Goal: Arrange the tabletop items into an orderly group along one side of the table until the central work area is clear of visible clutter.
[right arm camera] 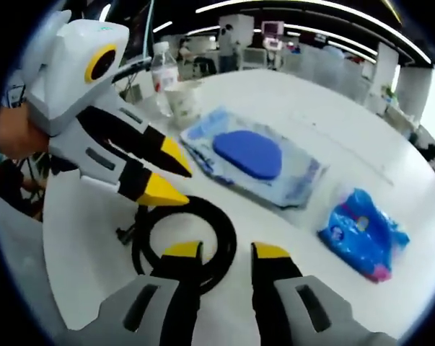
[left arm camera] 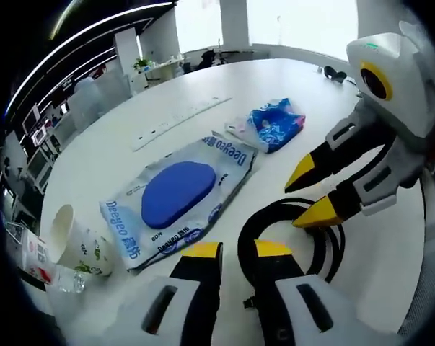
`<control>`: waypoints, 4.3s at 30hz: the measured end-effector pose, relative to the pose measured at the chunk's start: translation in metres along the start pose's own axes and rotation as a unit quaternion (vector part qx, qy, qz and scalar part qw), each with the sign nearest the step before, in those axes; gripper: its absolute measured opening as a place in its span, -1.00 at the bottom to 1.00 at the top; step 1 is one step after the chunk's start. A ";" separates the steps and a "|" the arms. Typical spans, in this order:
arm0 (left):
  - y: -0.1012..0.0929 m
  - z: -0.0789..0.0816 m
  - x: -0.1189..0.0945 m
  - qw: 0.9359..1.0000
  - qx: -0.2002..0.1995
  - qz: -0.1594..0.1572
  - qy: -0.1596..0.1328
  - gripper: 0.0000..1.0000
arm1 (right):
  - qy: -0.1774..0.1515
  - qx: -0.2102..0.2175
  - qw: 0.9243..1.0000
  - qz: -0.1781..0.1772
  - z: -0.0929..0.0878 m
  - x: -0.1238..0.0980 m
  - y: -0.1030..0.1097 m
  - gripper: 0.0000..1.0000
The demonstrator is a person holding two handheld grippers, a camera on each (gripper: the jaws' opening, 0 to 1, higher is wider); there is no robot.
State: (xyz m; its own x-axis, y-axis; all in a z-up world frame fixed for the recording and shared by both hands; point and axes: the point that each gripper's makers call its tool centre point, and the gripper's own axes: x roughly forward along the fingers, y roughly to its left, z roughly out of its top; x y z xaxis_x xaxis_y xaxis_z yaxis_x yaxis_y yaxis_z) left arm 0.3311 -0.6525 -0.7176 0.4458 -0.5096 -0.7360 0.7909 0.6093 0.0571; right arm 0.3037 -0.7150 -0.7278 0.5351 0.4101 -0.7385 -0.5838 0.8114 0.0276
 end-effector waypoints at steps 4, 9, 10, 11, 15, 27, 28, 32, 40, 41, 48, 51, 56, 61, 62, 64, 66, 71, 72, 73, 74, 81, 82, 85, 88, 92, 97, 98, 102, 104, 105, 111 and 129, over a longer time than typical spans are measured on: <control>0.004 0.000 -0.004 1.000 0.000 0.002 -0.002 -0.63 | -0.010 0.006 1.000 -0.009 0.004 -0.006 -0.008 -0.45; 0.012 0.003 -0.009 1.000 -0.006 0.014 -0.009 -0.43 | -0.032 0.001 0.999 -0.025 0.013 -0.013 -0.016 -0.12; 0.013 0.004 -0.010 1.000 -0.008 0.016 -0.012 -0.39 | -0.033 -0.002 0.999 -0.029 0.014 -0.015 -0.017 -0.05; 0.014 0.006 -0.012 1.000 -0.011 0.017 -0.017 -0.36 | -0.037 -0.006 0.999 -0.031 0.016 -0.016 -0.018 0.01; 0.014 0.013 -0.017 0.999 -0.011 0.016 -0.032 -0.32 | -0.046 -0.013 0.998 -0.033 0.021 -0.021 -0.017 0.13; 0.016 0.019 -0.026 0.998 -0.016 0.013 -0.055 0.00 | -0.051 -0.018 0.998 -0.030 0.021 -0.027 -0.015 0.37; 0.016 0.019 -0.027 0.998 -0.016 0.012 -0.057 0.04 | -0.051 -0.019 0.998 -0.032 0.021 -0.028 -0.016 0.39; 0.017 0.021 -0.033 0.998 -0.006 0.018 -0.066 0.16 | -0.054 -0.020 0.998 -0.031 0.021 -0.029 -0.016 0.49; 0.024 0.022 -0.042 0.997 -0.015 0.031 -0.075 0.49 | -0.061 -0.002 0.998 -0.031 0.022 -0.034 -0.018 0.79; 0.025 0.022 -0.043 0.996 -0.016 0.033 -0.077 0.57 | -0.066 0.009 0.997 -0.031 0.023 -0.035 -0.018 0.82; 0.025 0.024 -0.052 0.995 -0.024 0.040 -0.089 0.78 | -0.062 -0.001 0.997 -0.037 0.021 -0.045 -0.020 0.99; 0.026 0.025 -0.055 0.994 -0.031 0.044 -0.091 0.92 | -0.059 0.001 0.998 -0.036 0.019 -0.048 -0.019 0.99; 0.024 0.029 -0.064 0.993 -0.039 0.046 -0.102 0.97 | -0.062 -0.006 0.997 -0.040 0.020 -0.058 -0.019 0.99; 0.023 0.028 -0.077 0.992 -0.043 0.056 -0.108 0.97 | -0.070 -0.005 0.996 -0.052 0.024 -0.072 -0.024 0.99; 0.023 0.028 -0.080 0.991 -0.047 0.058 -0.109 0.97 | -0.072 -0.004 0.996 -0.054 0.025 -0.074 -0.025 0.99; 0.022 0.028 -0.084 0.990 -0.055 0.059 -0.115 0.97 | -0.074 -0.003 0.996 -0.057 0.026 -0.078 -0.027 0.99; 0.021 0.027 -0.089 0.989 -0.055 0.062 -0.121 0.97 | -0.081 -0.004 0.995 -0.059 0.030 -0.083 -0.025 0.99; 0.023 0.025 -0.102 0.988 -0.060 0.069 -0.128 0.97 | -0.112 -0.020 0.992 -0.056 0.042 -0.093 -0.019 0.99; 0.023 0.025 -0.105 0.986 -0.061 0.072 -0.134 0.97 | -0.113 -0.021 0.992 -0.055 0.042 -0.096 -0.016 0.99; 0.025 0.026 -0.109 0.985 -0.062 0.075 -0.142 0.97 | -0.113 -0.020 0.992 -0.053 0.042 -0.096 -0.014 0.99; 0.025 0.025 -0.111 0.985 -0.063 0.077 -0.144 0.97 | -0.113 -0.019 0.992 -0.050 0.041 -0.097 -0.011 0.99; 0.027 0.010 -0.126 0.984 -0.064 0.082 -0.145 0.93 | -0.104 -0.032 0.993 -0.047 0.031 -0.103 -0.002 0.99; 0.028 0.009 -0.127 0.984 -0.064 0.081 -0.144 0.91 | -0.102 -0.034 0.993 -0.046 0.029 -0.104 0.000 0.99; 0.031 0.008 -0.134 0.982 -0.075 0.085 -0.153 0.96 | -0.094 -0.042 0.994 -0.044 0.022 -0.106 0.003 1.00; 0.032 0.007 -0.141 0.979 -0.087 0.086 -0.161 0.97 | -0.095 -0.037 0.994 -0.042 0.016 -0.107 0.007 1.00; 0.032 0.003 -0.149 0.979 -0.085 0.087 -0.166 0.97 | -0.092 -0.021 0.994 -0.048 0.010 -0.111 0.006 1.00; 0.034 -0.001 -0.165 0.969 -0.131 0.089 -0.191 0.97 | -0.128 -0.004 0.989 -0.068 0.023 -0.126 0.009 1.00; 0.035 -0.004 -0.166 0.969 -0.130 0.089 -0.188 0.97 | -0.130 0.003 0.989 -0.072 0.024 -0.129 0.009 1.00; 0.036 -0.017 -0.174 0.970 -0.120 0.099 -0.185 0.97 | -0.133 0.005 0.988 -0.083 0.019 -0.135 0.007 1.00; 0.037 -0.023 -0.178 0.969 -0.122 0.101 -0.189 0.97 | -0.136 0.007 0.987 -0.085 0.016 -0.138 0.006 1.00; 0.036 -0.024 -0.180 0.968 -0.123 0.101 -0.192 0.97 | -0.142 0.021 0.986 -0.081 0.016 -0.142 0.006 1.00; 0.031 -0.040 -0.186 0.971 -0.111 0.102 -0.187 0.97 | -0.177 0.067 0.978 -0.091 0.014 -0.163 -0.005 1.00; 0.001 -0.061 -0.196 0.968 -0.098 0.113 -0.203 0.97 | -0.205 0.055 0.973 -0.090 -0.013 -0.182 0.022 1.00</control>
State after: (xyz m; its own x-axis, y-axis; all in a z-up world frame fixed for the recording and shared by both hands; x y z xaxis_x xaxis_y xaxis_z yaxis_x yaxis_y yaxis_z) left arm 0.2191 -0.5151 -0.6143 0.7580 -0.5219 -0.3912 0.5766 0.8165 0.0279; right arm 0.1859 -0.7774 -0.6014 0.8351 0.3697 -0.4073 -0.4001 0.9164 0.0115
